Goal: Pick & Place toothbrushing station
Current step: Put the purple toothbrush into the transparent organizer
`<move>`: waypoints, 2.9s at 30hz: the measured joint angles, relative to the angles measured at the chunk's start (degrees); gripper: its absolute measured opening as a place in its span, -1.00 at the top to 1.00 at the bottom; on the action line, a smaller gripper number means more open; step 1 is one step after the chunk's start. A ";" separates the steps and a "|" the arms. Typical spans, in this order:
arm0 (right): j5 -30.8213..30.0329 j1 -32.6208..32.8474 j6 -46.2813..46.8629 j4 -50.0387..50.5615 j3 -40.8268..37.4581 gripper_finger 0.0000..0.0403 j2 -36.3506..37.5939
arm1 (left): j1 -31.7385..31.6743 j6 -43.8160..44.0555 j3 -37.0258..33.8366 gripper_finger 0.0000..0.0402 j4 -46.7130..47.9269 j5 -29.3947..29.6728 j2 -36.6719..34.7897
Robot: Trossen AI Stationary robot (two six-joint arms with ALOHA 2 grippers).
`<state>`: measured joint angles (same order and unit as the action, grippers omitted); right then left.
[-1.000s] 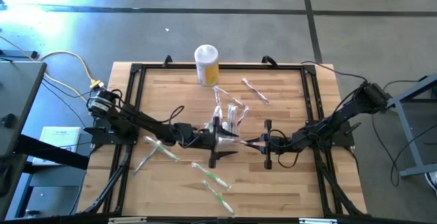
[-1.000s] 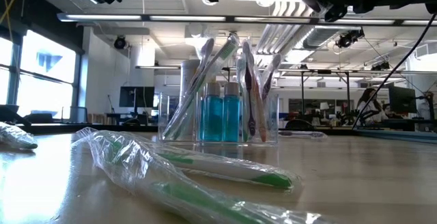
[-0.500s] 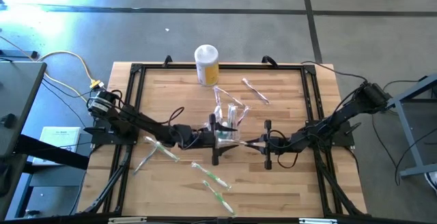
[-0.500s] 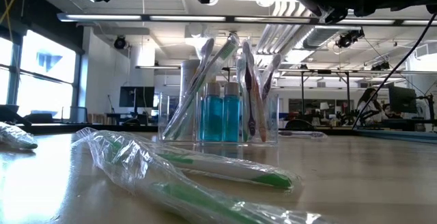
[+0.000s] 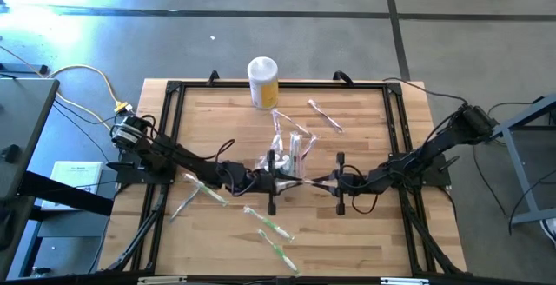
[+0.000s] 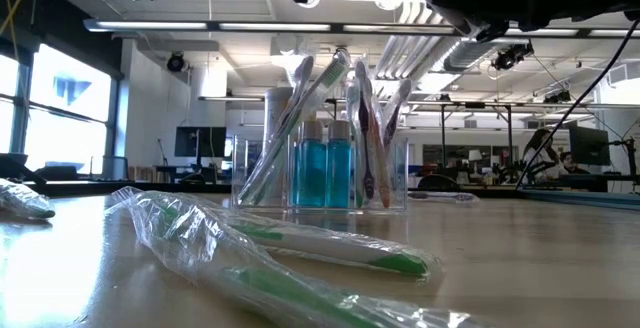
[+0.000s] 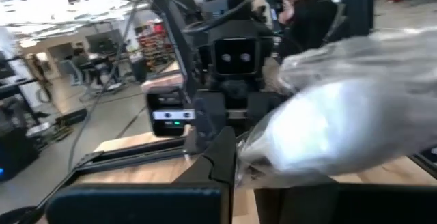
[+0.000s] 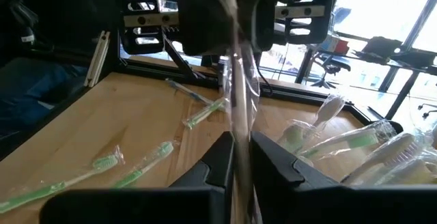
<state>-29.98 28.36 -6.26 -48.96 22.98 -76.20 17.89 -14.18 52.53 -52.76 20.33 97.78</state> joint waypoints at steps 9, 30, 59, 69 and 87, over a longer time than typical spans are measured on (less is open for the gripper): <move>-2.67 1.06 -0.32 3.72 0.00 0.24 0.04 | 0.23 2.95 -0.04 0.94 4.56 -0.53 -2.42; -13.32 9.40 -1.62 1.94 0.00 -0.34 2.95 | 7.83 27.22 11.43 0.94 64.32 9.55 -19.86; -7.04 9.38 2.18 4.66 0.00 -0.32 2.93 | -12.68 30.54 9.72 0.88 79.76 -13.15 -18.45; -7.06 9.35 2.18 4.64 0.00 -0.32 2.93 | -13.94 30.96 1.80 0.81 71.49 -16.53 -17.88; -7.08 9.35 2.16 4.88 0.00 -0.32 2.93 | -13.75 33.82 0.81 0.68 67.51 -12.26 -17.70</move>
<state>-37.06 37.71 -4.09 -44.08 22.98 -73.28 4.14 19.64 53.34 14.74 8.07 80.07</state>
